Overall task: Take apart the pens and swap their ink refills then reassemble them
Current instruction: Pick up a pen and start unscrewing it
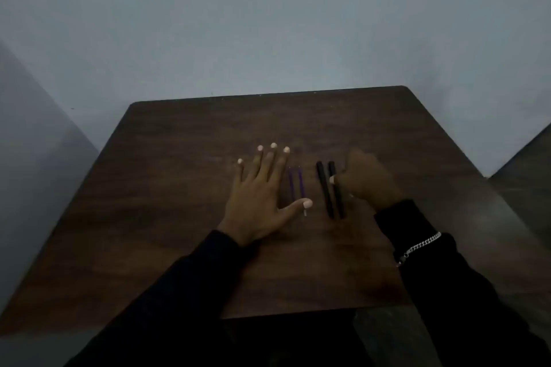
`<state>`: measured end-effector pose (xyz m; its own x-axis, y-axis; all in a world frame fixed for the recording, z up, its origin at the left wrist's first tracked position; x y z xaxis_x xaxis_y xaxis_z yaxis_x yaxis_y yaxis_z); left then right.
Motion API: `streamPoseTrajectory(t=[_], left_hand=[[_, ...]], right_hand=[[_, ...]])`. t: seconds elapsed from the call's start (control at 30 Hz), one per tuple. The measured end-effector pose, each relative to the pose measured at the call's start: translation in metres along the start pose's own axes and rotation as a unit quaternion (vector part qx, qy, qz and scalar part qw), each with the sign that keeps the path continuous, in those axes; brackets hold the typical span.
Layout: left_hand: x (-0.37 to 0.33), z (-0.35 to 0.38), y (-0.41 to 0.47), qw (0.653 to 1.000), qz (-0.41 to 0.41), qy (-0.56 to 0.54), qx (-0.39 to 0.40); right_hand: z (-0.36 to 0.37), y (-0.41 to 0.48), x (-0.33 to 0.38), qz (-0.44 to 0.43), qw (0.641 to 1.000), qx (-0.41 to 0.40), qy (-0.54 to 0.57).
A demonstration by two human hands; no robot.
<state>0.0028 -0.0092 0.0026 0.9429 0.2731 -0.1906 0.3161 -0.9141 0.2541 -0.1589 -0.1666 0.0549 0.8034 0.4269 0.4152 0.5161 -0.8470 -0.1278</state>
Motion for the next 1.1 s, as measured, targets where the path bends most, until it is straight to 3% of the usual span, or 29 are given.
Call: streamPoseTrajectory(t=[0.3, 0.7, 0.83, 0.97, 1.1], left_hand=[[0.004, 0.028, 0.003, 0.999, 0.021, 0.001, -0.034], [0.01, 0.025, 0.002, 0.994, 0.011, -0.089, -0.06], [0.017, 0.024, 0.005, 0.986, 0.015, -0.145, -0.083], [0.021, 0.022, 0.008, 0.967, 0.006, -0.238, -0.087], [0.024, 0.018, 0.01, 0.917, -0.018, -0.389, -0.084]], right_hand=[[0.023, 0.022, -0.014, 0.086, 0.995, 0.027, 0.031], [0.02, 0.012, -0.02, 0.064, 0.994, -0.023, 0.089], [0.009, 0.003, -0.012, -0.001, 0.992, -0.085, 0.088], [-0.001, 0.0, 0.013, -0.115, 0.972, -0.126, 0.164], [0.009, 0.006, 0.041, -0.181, 0.918, -0.033, 0.35]])
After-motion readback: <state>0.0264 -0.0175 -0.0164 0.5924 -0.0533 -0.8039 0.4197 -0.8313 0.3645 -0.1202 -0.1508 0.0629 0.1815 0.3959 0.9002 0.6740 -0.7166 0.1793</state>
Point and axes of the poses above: each hand's wrist, its own y-axis towards the middle knuckle, its own z-axis out of the palm, x = y × z, the point moved 1 cm from there along y, towards the middle knuckle, and after that the axes turned 2 degrees about -z, right-handed, at the moved point
